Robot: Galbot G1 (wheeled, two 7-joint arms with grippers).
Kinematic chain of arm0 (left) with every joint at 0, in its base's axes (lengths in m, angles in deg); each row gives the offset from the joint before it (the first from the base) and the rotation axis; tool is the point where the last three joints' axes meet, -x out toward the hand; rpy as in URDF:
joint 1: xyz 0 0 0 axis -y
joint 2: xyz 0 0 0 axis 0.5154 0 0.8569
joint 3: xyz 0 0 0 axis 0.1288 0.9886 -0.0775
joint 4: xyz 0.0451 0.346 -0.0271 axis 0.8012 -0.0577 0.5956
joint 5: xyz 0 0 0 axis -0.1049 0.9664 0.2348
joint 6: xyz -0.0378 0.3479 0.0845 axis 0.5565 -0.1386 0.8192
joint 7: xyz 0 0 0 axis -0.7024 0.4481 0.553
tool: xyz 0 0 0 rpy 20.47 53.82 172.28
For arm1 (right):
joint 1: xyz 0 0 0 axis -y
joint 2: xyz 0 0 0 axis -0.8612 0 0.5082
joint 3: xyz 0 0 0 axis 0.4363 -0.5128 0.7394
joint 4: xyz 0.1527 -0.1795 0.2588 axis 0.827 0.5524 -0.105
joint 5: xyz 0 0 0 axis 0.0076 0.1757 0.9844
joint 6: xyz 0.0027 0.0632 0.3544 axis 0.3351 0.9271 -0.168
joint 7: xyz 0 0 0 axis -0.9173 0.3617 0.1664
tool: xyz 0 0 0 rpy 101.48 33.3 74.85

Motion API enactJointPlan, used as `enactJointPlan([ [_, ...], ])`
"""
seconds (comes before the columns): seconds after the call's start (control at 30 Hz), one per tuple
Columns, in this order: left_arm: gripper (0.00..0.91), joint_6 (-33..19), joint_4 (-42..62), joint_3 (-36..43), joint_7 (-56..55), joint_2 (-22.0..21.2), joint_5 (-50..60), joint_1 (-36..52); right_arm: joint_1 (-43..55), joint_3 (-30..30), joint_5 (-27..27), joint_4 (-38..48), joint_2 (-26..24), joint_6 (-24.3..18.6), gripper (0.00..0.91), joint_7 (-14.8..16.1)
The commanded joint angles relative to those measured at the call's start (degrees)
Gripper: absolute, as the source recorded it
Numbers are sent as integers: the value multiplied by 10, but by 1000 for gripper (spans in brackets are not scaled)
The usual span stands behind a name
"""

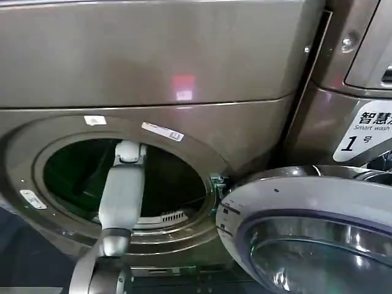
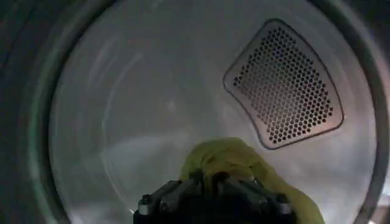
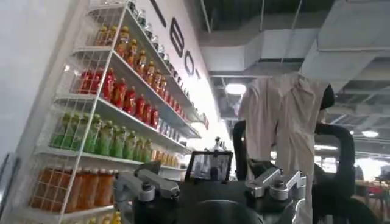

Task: Grasp the clothes from the dryer.

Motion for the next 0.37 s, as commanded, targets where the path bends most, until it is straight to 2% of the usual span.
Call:
enactJointPlan([
  [0.03,0,6,-7,0,-8,1,-17,-3,-4,7,5,-7,2,8,907,4],
  [0.37,0,5,-6,0,-4,-1,-13,-2,-2,9,5,-8,2,14,907,2],
])
